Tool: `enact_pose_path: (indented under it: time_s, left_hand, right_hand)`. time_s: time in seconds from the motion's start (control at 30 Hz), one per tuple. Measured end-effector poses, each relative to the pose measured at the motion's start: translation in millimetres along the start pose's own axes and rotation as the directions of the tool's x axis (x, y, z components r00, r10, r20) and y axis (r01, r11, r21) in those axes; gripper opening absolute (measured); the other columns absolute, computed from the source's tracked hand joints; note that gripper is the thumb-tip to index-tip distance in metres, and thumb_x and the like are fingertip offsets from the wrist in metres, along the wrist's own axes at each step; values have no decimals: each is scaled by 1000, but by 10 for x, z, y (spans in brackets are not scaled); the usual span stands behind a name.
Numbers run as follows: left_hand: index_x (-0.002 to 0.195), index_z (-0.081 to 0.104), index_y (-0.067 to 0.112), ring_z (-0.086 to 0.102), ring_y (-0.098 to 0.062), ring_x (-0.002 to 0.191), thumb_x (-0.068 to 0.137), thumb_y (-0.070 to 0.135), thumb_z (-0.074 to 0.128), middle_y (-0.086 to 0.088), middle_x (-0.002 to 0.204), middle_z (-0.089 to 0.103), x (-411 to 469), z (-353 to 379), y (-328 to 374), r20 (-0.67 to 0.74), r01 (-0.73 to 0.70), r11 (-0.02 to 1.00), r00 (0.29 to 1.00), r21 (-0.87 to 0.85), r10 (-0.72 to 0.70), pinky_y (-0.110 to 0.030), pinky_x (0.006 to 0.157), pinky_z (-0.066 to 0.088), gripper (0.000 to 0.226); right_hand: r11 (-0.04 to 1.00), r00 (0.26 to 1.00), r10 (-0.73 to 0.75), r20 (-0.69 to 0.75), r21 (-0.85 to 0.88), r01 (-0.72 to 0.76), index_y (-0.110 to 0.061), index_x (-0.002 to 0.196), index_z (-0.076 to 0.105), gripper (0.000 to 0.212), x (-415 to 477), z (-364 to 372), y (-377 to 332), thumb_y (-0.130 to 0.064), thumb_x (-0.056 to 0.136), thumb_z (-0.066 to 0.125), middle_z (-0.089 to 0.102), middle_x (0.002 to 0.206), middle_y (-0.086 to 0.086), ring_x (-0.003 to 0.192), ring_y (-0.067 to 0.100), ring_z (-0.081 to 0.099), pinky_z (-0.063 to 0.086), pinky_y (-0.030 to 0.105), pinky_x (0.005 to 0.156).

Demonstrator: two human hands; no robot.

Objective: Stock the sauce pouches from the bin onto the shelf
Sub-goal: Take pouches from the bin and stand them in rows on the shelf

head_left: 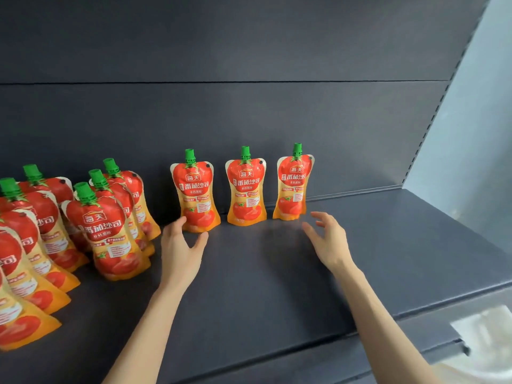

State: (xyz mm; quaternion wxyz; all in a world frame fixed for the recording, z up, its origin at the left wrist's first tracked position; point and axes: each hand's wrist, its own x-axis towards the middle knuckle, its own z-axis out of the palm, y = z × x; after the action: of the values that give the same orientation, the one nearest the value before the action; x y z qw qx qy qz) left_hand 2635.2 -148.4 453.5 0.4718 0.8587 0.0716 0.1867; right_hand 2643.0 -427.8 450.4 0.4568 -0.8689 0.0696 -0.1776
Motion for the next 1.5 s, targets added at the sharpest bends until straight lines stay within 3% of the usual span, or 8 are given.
enact_pose_path:
  time_s: [0.13, 0.37, 0.47, 0.53, 0.67, 0.73, 1.1, 1.5]
  left_hand:
    - [121, 56, 12, 49, -25, 119, 86, 19, 65, -6, 128, 55, -449, 136, 380, 63, -195, 978, 978, -79, 201, -43, 98, 43, 37]
    - [104, 62, 21, 52, 10, 98, 87, 13, 63, 21, 103, 58, -1617, 773, 1016, 377, -345, 889, 814, -300, 443, -13, 87, 39, 19]
    - [101, 63, 21, 57, 1, 97, 88, 16, 63, 16, 101, 62, -2246, 1148, 1147, 487, -358, 859, 713, -365, 504, -12, 85, 42, 14]
    - [100, 65, 21, 59, -1, 94, 87, 21, 63, 15, 98, 65, -2707, 1433, 1187, 555, -336, 860, 660, -384, 505, -13, 82, 44, 13]
    - [96, 64, 23, 60, 2, 90, 85, 10, 65, 14, 93, 66, -3652, 2023, 1115, 721, -209, 919, 571, -335, 393, -18, 81, 47, 17]
    - [98, 63, 24, 57, 7, 92, 86, 11, 64, 15, 94, 65, -4056, 2260, 1037, 795, -181, 941, 503, -285, 338, -9, 79, 44, 17]
    - [100, 58, 28, 58, -3, 90, 89, 15, 61, 10, 97, 62, -5037, 3368, 909, 962, -169, 984, 255, -51, 94, -11, 77, 45, 18]
    - [105, 54, 21, 55, -5, 90, 92, 18, 56, 5, 100, 59, -5241, 5142, -102, 966, -184, 949, 67, 256, -248, -8, 63, 38, 13]
  right_hand:
    - [990, 990, -82, -112, -122, 68, -9, 117, 62, 27, -506, -363, 55, -21, 92, 59, 63, 120, 5, 113, 25, 56, 41, 34, 97]
    - [986, 944, -18, -329, -162, -37, -13, 104, 67, 15, -1670, -1312, 513, -18, 91, 61, 68, 99, -2, 90, 17, 62, 47, 28, 83]
    - [975, 925, 85, -370, -162, -154, -16, 103, 67, 13, -2246, -1718, 919, -19, 91, 62, 67, 96, -6, 86, 6, 58, 40, 7, 74]
    - [961, 911, 159, -381, -150, -230, -19, 100, 68, 11, -2644, -1969, 1217, -19, 90, 62, 65, 93, -11, 85, 5, 59, 40, 6, 72]
    - [898, 864, 366, -346, -114, -426, -17, 99, 69, 11, -3383, -2424, 1866, -19, 91, 62, 69, 93, -5, 88, 17, 65, 52, 37, 79]
    - [869, 841, 423, -338, -111, -482, -13, 99, 69, 12, -3681, -2606, 2162, -17, 91, 62, 71, 97, 0, 89, 20, 66, 52, 39, 80]
    - [718, 681, 672, -292, 27, -696, -14, 103, 68, 17, -4160, -3006, 3336, -23, 94, 57, 70, 99, 0, 90, 14, 63, 52, 37, 81]
    - [390, 331, 914, -235, 279, -878, -15, 98, 67, 12, -4008, -2411, 5011, -18, 93, 57, 63, 85, -10, 75, -7, 56, 41, 3, 63]
